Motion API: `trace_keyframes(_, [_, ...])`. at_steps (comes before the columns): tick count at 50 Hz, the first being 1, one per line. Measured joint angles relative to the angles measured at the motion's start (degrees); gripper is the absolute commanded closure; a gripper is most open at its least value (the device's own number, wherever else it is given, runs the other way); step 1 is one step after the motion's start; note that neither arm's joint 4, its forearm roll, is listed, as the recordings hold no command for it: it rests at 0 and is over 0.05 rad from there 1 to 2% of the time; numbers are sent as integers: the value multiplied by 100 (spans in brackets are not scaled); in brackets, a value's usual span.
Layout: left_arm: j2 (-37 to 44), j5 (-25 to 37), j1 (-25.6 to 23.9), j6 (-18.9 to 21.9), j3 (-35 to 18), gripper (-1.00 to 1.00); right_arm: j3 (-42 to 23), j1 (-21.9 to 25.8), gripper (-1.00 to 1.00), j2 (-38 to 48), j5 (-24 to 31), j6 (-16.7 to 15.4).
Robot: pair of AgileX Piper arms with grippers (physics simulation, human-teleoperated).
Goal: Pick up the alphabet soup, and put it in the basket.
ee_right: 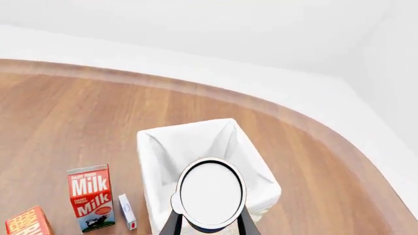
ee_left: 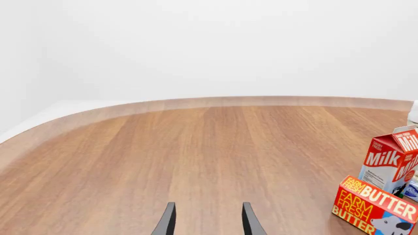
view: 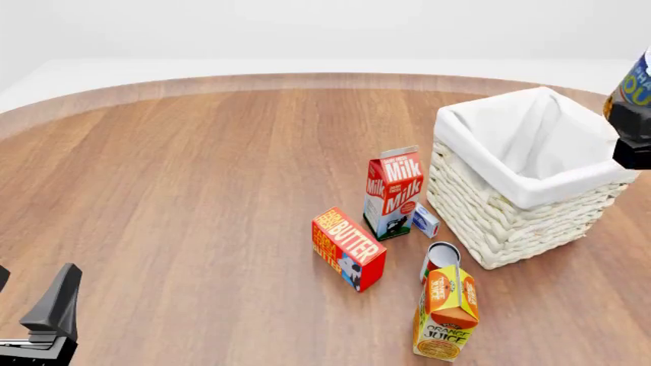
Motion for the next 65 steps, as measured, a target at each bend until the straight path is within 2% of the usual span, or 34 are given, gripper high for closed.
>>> trace_keyframes(16, [0, 0, 0, 0, 0, -100, -569, 221, 100, 409, 299, 297])
trace_keyframes(40, [0, 0, 0, 0, 0, -100, -1214, 405, 100, 1128, 521, 294])
trace_keyframes(65, [0, 0, 0, 0, 0, -100, -1414, 463, 100, 1783, 505, 335])
